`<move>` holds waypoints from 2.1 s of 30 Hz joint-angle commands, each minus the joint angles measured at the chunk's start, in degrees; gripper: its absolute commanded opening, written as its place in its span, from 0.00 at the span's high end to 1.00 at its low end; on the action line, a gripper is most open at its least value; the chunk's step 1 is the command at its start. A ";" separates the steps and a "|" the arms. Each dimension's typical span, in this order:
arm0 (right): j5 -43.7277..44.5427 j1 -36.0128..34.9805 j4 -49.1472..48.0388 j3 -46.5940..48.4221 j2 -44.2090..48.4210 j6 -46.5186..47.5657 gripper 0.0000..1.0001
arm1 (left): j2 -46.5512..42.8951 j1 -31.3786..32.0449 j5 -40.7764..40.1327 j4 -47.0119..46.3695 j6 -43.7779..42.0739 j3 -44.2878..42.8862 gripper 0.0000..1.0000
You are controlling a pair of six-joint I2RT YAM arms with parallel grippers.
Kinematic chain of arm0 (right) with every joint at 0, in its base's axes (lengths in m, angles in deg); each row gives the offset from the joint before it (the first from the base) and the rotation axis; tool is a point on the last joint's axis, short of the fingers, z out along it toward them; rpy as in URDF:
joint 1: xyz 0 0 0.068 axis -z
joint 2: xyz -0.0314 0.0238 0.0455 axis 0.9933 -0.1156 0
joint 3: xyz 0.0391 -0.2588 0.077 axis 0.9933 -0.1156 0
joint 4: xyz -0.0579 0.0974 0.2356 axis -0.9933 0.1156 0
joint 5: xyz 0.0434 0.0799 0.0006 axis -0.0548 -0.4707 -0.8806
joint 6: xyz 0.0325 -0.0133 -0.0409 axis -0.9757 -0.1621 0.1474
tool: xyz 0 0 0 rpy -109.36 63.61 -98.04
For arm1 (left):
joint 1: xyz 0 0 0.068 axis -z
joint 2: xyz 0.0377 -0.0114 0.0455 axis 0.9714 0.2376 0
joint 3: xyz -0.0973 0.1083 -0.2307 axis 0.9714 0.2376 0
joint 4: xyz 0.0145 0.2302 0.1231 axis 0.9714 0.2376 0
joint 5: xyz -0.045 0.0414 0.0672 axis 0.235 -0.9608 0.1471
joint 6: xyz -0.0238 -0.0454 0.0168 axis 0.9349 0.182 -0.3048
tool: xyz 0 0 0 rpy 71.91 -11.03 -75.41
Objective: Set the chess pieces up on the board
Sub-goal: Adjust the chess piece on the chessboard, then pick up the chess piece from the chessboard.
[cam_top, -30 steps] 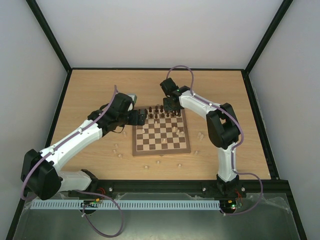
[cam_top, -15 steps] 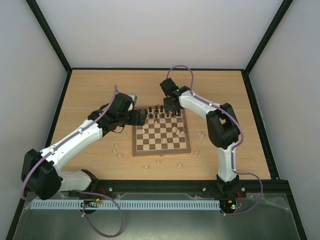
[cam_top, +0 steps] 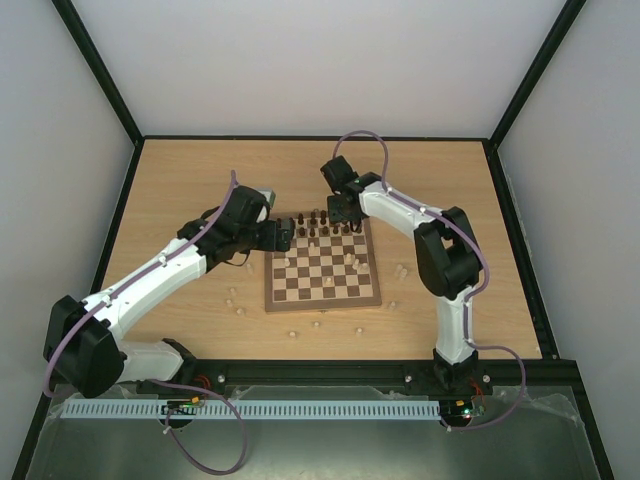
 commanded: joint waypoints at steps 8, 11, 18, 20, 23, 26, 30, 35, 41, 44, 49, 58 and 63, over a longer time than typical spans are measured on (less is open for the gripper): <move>-2.38 0.09 -0.01 -4.13 13.99 -0.72 0.28 | 0.06 -0.36 -0.04 0.53 -0.63 -1.59 0.01; -2.51 -0.01 0.54 -5.93 18.04 -1.07 0.19 | -0.11 -0.35 -0.63 1.08 -0.32 -1.86 0.01; -5.40 -0.39 2.05 -14.50 27.43 -2.24 0.01 | -3.93 -0.36 -5.26 6.42 1.18 -3.31 0.01; -7.23 -0.68 2.27 -17.48 30.91 -2.68 0.01 | -5.80 -0.28 -5.33 7.57 1.67 -3.21 0.01; -8.01 -1.40 3.06 -21.58 34.97 -3.54 0.01 | -8.75 -0.19 -5.24 8.99 2.99 -2.40 0.01; -8.27 -2.11 3.63 -25.83 38.63 -4.43 0.01 | -11.69 -0.17 -4.80 9.69 4.29 -0.53 0.01; -9.16 -3.23 3.74 -29.79 42.01 -5.44 0.01 | -14.45 0.02 -3.39 9.94 6.13 2.43 0.01; -10.02 -4.17 3.21 -32.23 43.75 -5.84 0.01 | -16.22 1.40 -3.27 9.49 8.26 5.26 0.01; -11.02 -5.62 1.93 -30.03 39.65 -4.69 0.06 | -17.20 1.71 -4.36 8.28 9.58 7.57 0.01; -11.60 -6.49 0.79 -27.31 36.16 -4.04 0.16 | -15.84 1.71 -5.27 8.50 9.57 7.51 0.01; -12.82 -8.45 -0.98 -23.20 29.74 -3.40 0.34 | -16.13 1.70 -7.96 8.90 10.18 7.41 0.01; -9.32 -13.29 0.49 -12.91 16.46 -3.11 0.61 | -22.18 1.72 -8.73 9.54 10.46 8.17 0.01; -7.28 -13.88 2.41 -8.23 10.89 -2.82 0.68 | -23.58 1.74 -8.18 9.70 10.17 8.81 0.01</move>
